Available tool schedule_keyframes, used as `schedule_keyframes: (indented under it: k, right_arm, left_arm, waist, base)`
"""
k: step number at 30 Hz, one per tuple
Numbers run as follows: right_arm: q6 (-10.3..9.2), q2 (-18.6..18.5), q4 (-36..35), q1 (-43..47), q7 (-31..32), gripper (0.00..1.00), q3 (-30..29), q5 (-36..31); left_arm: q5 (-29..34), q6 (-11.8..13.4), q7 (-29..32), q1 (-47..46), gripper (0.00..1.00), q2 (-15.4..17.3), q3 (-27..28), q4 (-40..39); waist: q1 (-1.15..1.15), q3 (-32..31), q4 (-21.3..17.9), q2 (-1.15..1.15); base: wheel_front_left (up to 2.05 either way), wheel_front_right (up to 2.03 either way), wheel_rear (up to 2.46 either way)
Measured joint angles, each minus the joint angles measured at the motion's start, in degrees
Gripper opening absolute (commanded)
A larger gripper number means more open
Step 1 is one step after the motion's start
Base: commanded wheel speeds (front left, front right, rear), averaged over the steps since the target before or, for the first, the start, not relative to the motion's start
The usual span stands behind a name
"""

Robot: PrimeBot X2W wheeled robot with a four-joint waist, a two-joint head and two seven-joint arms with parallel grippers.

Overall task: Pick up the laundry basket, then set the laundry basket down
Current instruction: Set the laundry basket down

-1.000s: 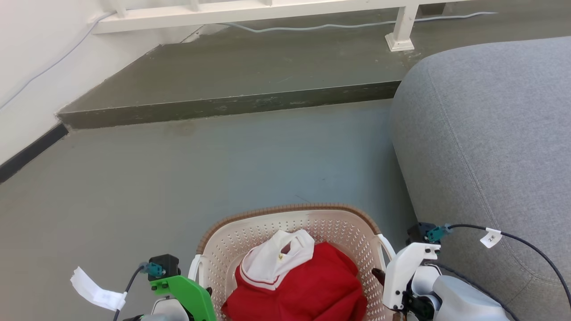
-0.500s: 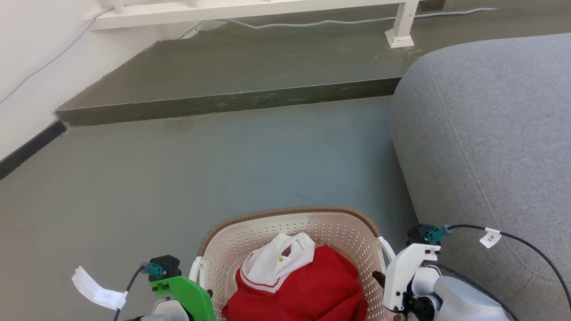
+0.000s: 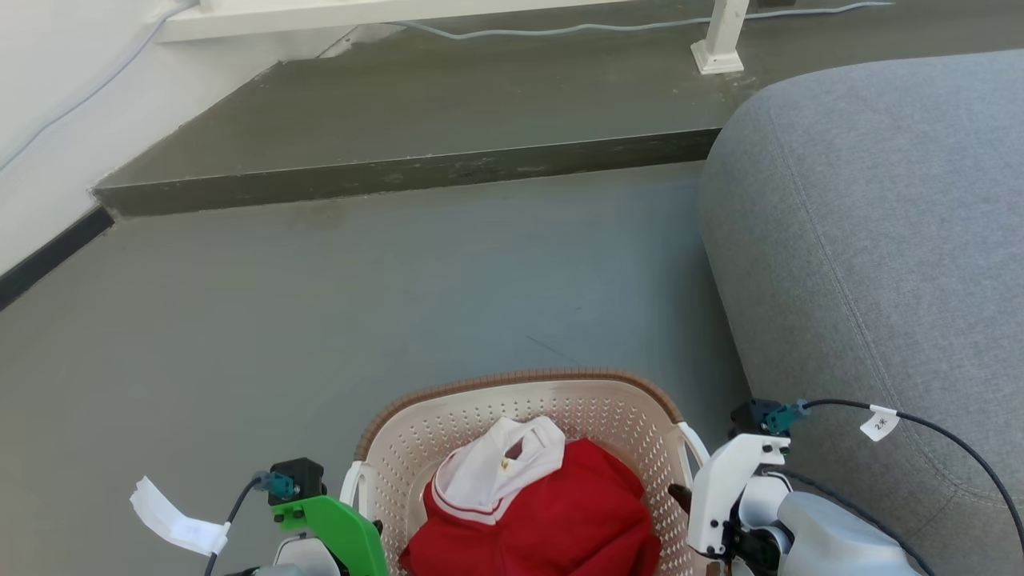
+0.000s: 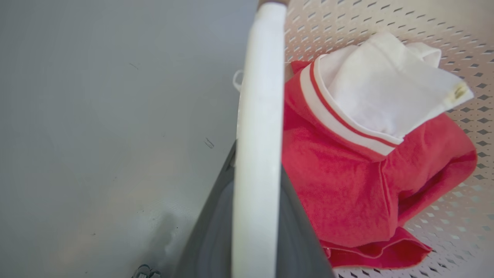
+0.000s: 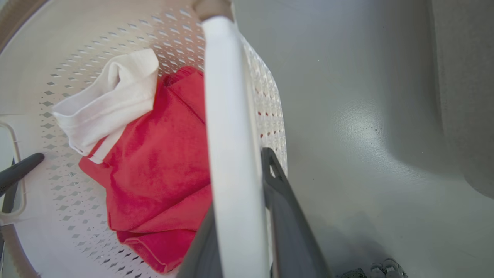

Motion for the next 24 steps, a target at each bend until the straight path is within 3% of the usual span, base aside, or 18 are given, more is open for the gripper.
schedule_keyframes:
  k: [24]
  right_arm:
    - [0.00,-0.48,-1.03,-8.49,-4.15,0.00,0.01,0.07]
  left_arm:
    - [-0.37,0.00,-4.25,-8.81,0.00,0.13,0.65,0.41]
  waist:
    - [0.00,9.83,-0.30,0.00]
  base:
    - [0.00,0.00,0.00]
